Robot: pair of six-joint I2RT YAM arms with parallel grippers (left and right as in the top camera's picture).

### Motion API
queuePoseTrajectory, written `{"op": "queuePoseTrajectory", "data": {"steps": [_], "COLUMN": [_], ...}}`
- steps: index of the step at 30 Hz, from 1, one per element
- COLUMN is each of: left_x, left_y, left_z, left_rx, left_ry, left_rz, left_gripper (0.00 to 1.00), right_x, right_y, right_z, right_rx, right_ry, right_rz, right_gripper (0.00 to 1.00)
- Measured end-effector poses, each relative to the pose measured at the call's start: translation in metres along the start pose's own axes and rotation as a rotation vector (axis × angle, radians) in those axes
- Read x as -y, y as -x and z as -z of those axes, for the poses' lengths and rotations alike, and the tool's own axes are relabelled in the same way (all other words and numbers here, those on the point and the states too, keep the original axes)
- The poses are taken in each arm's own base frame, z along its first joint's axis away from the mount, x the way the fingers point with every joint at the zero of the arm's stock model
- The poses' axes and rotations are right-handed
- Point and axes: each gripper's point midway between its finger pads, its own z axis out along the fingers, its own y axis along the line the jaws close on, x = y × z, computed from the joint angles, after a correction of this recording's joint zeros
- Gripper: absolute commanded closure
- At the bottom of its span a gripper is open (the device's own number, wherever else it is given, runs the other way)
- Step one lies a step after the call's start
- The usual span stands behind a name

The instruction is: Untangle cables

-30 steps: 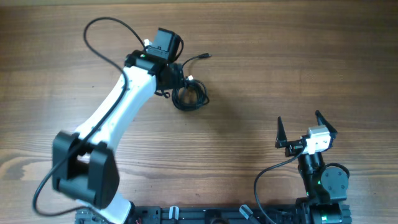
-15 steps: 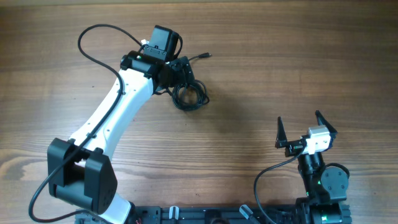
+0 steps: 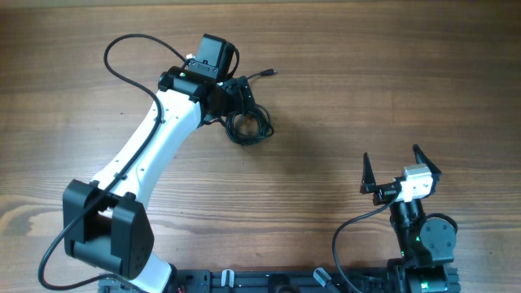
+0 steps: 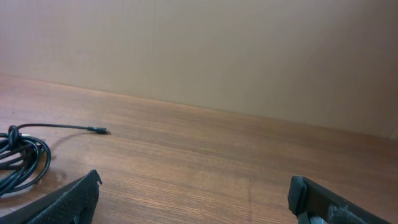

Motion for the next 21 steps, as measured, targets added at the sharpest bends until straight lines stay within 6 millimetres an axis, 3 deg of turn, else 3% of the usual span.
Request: {"op": "queuePoseTrajectory", "data": {"steps": [21], "left_x": [0.0027], "left_y": [0.0034], "left_z": [-0.0002], "left_rx": [0.013], "left_ry": [-0.011], "left_rz": [0.002], "left_gripper": [0.00], "right_x": [0.0000], "right_y": [0.0000], "right_z": [0.0000], "right_rx": [0.000], "right_ry": [0.000], "right_rz": [0.000], "right_gripper": [0.00]}}
